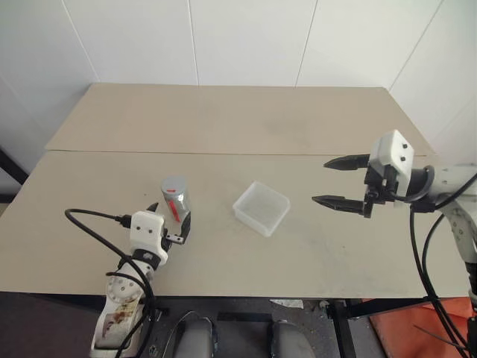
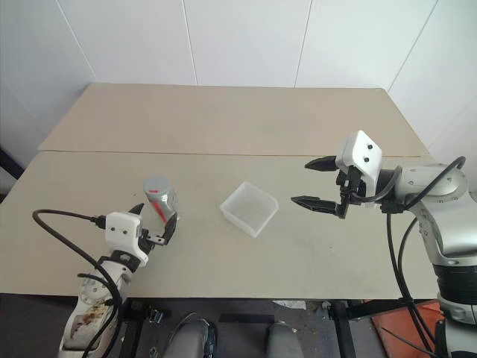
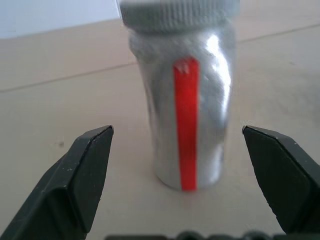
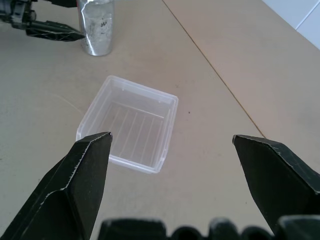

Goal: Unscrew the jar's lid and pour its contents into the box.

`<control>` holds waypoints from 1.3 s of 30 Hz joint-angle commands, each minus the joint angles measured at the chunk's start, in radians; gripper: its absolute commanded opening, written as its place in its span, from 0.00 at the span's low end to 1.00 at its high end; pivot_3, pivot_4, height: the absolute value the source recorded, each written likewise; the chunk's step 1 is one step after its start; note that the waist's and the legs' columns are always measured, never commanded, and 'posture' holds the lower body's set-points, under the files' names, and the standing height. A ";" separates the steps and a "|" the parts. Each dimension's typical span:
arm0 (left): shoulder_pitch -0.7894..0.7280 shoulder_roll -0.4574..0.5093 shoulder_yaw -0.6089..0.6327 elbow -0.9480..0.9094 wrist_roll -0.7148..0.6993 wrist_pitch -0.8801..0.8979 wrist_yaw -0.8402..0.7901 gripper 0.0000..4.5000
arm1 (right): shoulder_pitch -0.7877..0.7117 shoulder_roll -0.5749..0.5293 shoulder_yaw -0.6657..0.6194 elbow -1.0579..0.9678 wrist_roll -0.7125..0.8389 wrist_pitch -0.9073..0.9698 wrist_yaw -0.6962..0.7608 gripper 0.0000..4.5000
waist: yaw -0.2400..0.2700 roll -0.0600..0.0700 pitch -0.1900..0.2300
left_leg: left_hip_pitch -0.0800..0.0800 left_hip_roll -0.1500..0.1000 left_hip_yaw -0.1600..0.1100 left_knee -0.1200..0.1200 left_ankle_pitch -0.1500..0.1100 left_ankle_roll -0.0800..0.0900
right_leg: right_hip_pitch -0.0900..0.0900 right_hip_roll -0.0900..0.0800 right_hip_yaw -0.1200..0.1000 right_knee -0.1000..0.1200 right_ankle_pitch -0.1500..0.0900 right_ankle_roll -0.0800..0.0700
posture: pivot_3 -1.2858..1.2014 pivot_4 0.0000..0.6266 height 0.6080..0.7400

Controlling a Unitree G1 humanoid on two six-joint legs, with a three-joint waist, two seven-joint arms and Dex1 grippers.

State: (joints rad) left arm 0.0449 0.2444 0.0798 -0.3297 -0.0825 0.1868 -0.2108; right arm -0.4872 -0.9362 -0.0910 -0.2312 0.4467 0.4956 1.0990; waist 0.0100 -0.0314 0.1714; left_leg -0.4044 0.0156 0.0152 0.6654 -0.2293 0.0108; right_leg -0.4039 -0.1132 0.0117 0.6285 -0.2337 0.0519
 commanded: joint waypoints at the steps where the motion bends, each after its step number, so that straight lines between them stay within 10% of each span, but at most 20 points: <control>1: -0.038 -0.007 0.001 0.017 -0.002 -0.022 0.003 1.00 | -0.010 -0.027 -0.035 -0.041 0.006 0.016 -0.015 1.00 | 0.001 0.000 0.000 | 0.000 0.000 0.000 0.000 0.000 0.000 | 0.000 0.000 0.000 0.000 0.000 0.000 | 0.52 0.24 1.00; 21: -0.187 -0.031 -0.029 0.129 0.018 -0.049 0.014 1.00 | -0.036 -0.029 -0.035 -0.061 0.017 0.013 -0.033 1.00 | 0.000 0.000 0.000 | 0.000 0.000 0.000 0.001 0.000 0.000 | 0.000 0.000 0.000 0.000 0.000 0.000 | 0.52 0.24 1.00; 28: -0.194 -0.015 -0.025 0.112 0.001 -0.027 -0.011 0.53 | -0.058 -0.017 -0.031 -0.077 0.028 0.017 -0.042 1.00 | 0.000 0.000 0.000 | 0.000 0.000 0.000 0.001 0.000 0.000 | 0.000 0.000 0.000 0.000 0.000 0.000 | 0.52 0.24 1.00; 39: -0.444 0.384 0.098 0.128 -0.413 0.269 -0.578 0.44 | -0.251 0.202 0.075 -0.069 0.109 0.105 -0.106 1.00 | -0.023 0.000 0.000 | -0.001 0.001 -0.001 0.001 0.000 0.000 | -0.002 0.001 -0.001 0.002 0.000 0.000 | 0.52 0.24 1.00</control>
State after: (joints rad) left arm -0.3544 0.5999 0.1569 -0.1902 -0.4009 0.4163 -0.6647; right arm -0.7007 -0.7522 -0.0237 -0.2948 0.5341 0.5840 1.0169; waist -0.0126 -0.0312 0.1716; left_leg -0.4058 0.0163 0.0136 0.6667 -0.2292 0.0106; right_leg -0.4057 -0.1121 0.0106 0.6300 -0.2338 0.0521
